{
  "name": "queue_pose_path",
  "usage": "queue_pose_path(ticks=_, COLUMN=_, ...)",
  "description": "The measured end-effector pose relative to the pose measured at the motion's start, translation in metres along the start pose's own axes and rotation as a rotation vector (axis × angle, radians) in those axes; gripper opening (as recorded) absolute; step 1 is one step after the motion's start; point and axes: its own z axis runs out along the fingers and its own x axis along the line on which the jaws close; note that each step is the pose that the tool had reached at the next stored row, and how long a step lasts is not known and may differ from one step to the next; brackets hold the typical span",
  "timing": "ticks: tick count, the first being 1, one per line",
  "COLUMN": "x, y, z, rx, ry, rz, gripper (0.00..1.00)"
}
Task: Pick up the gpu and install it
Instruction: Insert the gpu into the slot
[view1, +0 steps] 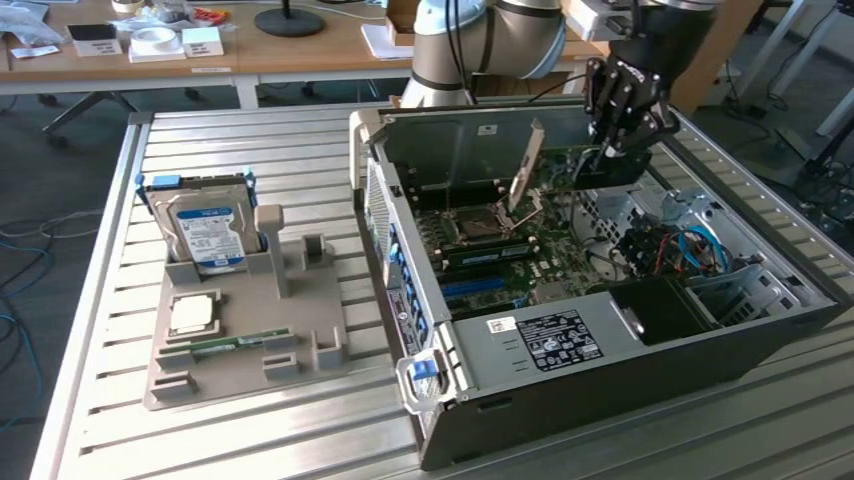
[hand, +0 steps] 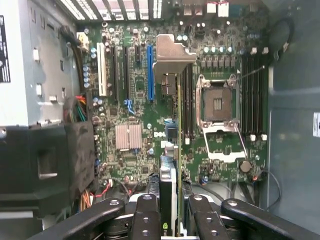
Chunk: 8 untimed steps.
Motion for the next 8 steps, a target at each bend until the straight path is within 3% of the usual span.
queue_pose_path(ticks=3, x=0.0003, y=0.0066, z=-0.0001, rx=0.0016, ry=0.0, rz=0.0, gripper=0.27)
queue_pose_path(ticks=8, x=0.0003, y=0.0071, z=0.0, rx=0.0026, ry=0.0001, rz=0.0, gripper=0.27)
